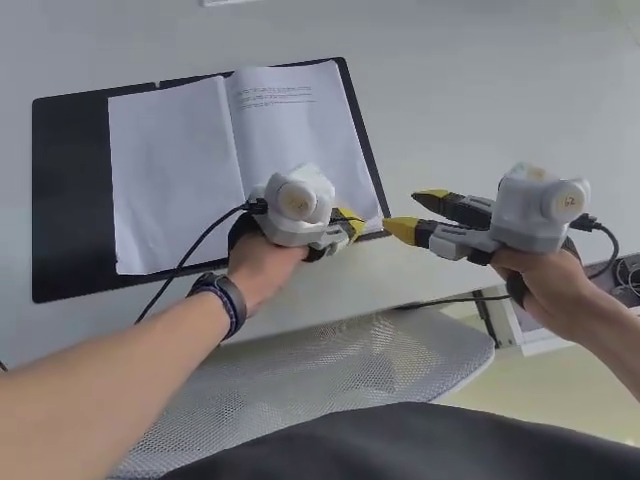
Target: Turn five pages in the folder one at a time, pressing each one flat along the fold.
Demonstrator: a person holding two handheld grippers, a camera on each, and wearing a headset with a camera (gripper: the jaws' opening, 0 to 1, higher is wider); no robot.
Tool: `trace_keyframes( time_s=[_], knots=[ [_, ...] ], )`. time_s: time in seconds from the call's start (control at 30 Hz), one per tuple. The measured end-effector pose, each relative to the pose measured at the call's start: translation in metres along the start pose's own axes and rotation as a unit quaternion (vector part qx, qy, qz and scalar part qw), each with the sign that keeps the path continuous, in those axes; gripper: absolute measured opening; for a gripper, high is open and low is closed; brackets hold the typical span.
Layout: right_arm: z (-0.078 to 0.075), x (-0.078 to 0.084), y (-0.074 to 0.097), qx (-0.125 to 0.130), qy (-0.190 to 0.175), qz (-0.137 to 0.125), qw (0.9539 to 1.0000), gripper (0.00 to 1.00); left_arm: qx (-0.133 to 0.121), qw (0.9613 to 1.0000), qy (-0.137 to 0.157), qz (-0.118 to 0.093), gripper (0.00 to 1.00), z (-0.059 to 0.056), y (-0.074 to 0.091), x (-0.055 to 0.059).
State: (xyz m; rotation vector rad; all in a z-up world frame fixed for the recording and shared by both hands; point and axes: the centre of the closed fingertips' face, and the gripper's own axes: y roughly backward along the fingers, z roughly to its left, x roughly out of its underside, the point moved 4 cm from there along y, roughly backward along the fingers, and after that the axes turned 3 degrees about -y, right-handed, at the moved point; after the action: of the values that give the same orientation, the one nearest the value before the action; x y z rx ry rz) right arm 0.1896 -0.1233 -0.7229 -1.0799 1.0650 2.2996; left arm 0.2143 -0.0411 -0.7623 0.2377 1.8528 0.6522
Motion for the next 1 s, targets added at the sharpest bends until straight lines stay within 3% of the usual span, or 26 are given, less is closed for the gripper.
trace_keyframes(
  time_s=[0.1,0.3,0.37,0.43,0.5,0.57,0.63,0.77,1.0],
  knots=[
    [0.000,0.004,-0.004,-0.003,-0.004,0.006,1.0000,0.42,0.004,1.0000,-0.004,-0.001,0.00,0.002,0.000,0.001],
    [0.003,0.006,-0.008,-0.006,-0.006,0.011,0.9999,0.41,0.007,0.9994,-0.027,0.021,0.00,-0.001,-0.009,0.009],
    [0.003,0.006,-0.007,-0.006,-0.005,0.011,0.9999,0.41,0.003,0.9992,-0.035,0.018,0.00,-0.002,-0.008,0.007],
    [0.001,0.006,-0.005,-0.003,-0.007,0.010,0.9999,0.41,-0.005,0.9968,-0.078,0.017,0.01,0.000,-0.008,0.003],
    [0.000,0.007,-0.003,-0.001,-0.010,0.007,0.9999,0.41,-0.029,0.9926,-0.116,0.020,0.13,0.004,-0.008,0.001],
    [-0.001,0.007,-0.002,0.001,-0.011,0.006,0.9999,0.40,-0.035,0.9936,-0.105,0.024,0.29,0.006,-0.014,0.004],
    [-0.001,0.007,-0.002,0.002,-0.011,0.007,0.9999,0.40,-0.044,0.9912,-0.120,0.034,0.34,0.009,-0.015,0.006],
    [0.000,0.006,0.000,0.003,-0.011,0.003,0.9999,0.40,-0.043,0.9911,-0.123,0.024,0.26,0.016,-0.018,0.004],
    [-0.003,0.006,0.004,0.008,-0.011,0.001,0.9999,0.39,-0.001,0.9925,-0.120,0.024,0.20,0.015,-0.017,0.006]
  ],
)
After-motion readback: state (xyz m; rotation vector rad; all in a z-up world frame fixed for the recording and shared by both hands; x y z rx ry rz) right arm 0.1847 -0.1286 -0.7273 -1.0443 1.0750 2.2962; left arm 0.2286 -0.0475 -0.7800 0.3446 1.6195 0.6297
